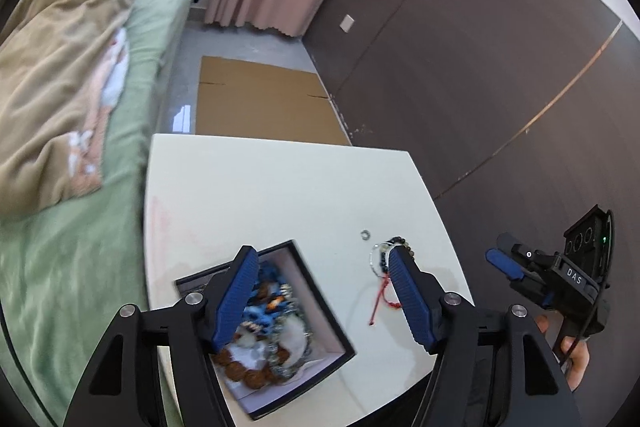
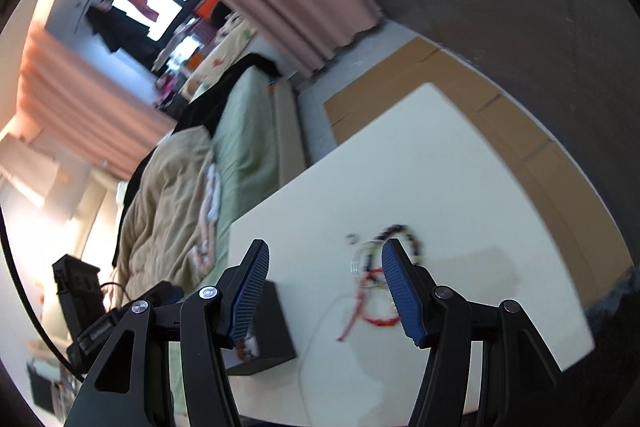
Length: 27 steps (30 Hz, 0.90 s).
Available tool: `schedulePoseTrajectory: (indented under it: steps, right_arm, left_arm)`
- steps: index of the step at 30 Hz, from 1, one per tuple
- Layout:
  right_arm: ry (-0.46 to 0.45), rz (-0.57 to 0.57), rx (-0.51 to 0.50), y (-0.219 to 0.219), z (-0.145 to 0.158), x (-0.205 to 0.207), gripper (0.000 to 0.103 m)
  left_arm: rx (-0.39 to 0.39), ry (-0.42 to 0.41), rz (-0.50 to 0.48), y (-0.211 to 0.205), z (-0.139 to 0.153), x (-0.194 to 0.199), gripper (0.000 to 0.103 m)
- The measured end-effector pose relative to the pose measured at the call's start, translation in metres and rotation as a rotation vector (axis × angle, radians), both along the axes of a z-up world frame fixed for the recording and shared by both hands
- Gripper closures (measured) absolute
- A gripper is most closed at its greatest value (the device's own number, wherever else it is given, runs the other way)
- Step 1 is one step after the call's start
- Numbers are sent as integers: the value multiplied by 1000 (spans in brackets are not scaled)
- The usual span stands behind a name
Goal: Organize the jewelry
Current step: 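Release both items into the black box and move the left gripper to the red string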
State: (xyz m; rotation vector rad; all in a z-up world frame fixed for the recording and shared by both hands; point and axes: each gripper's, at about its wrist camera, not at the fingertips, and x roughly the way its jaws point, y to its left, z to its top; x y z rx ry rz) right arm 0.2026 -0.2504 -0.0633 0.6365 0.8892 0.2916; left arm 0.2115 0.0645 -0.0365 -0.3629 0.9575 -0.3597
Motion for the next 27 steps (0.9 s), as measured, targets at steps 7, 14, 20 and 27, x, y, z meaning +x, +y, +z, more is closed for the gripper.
schedulePoseTrajectory:
  steps: [7,14,20,27]
  right_arm:
    - [26,-62,-19,-27,-9,-3,43]
    - [68,-87,-27,-46,-20,-2,43]
    - [93,-87,-35,-57,-29,-1,43]
    - [123,-52,-60,-61,-39,6,43]
  left_arm:
    - [43,17,-111,-54,-6,7,35]
    - [75,35,-184,-100,-21,13,38]
    - [127,93,-238,-132,-49,22,55]
    - [224,132,-284,-160,-79,29,61]
